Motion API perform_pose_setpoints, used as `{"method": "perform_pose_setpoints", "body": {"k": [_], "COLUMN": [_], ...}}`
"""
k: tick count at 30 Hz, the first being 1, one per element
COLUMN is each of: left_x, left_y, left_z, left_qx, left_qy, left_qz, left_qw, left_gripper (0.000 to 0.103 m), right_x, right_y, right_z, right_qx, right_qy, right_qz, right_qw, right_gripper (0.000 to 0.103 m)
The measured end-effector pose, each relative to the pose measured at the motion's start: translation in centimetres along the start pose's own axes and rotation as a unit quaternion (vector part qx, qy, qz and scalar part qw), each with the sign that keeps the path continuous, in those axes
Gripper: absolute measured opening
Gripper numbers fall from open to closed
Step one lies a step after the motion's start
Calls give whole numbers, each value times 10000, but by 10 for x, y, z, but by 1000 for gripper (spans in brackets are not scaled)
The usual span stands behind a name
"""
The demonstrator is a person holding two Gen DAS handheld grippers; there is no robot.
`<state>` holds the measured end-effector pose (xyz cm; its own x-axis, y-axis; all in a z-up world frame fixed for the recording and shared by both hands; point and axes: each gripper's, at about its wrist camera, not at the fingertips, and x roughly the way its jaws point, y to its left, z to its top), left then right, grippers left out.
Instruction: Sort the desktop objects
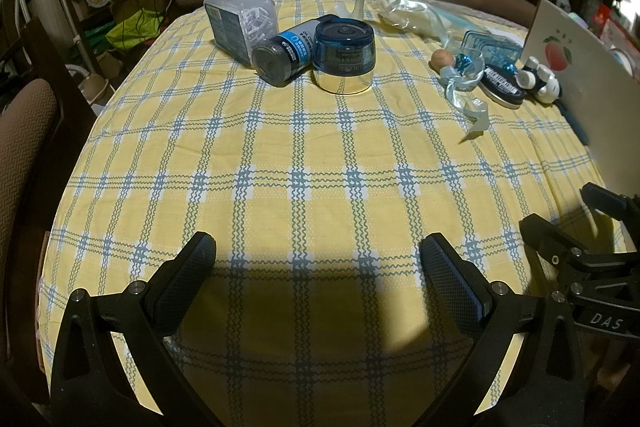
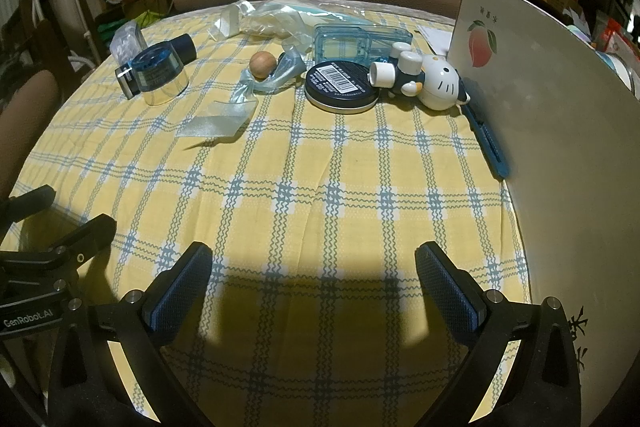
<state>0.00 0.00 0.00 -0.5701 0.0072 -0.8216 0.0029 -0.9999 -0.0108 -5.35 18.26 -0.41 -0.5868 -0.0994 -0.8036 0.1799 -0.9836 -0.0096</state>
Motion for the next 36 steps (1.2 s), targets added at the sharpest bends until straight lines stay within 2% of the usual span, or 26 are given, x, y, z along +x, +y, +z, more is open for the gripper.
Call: {"method": "perform_pose_setpoints", "body": {"k": [8, 22, 28, 36], "left_x": [-1, -2, -5, -28], "left_y": [-1, 2, 0, -17], "left_z": [-4, -4, -3, 2], "left_qx": [-124, -105, -152, 281], "left_qy": [0, -1, 239, -14], "left_qz": [77, 88, 93, 50], "left_qw": [9999, 9999, 9996, 9996], "left_gripper": [103, 103, 103, 103], "right_x": [0, -1, -5, -13], "right_y": [4, 1, 0, -6], "right_z": [0, -2, -3, 0], "right_qx": [194, 217, 209, 372], "right_qy": [17, 6, 56, 118], "right_qz": [-160, -143, -55, 67], "right_qw": [9997, 9997, 9998, 9992], "right_gripper": [103, 103, 103, 103]}}
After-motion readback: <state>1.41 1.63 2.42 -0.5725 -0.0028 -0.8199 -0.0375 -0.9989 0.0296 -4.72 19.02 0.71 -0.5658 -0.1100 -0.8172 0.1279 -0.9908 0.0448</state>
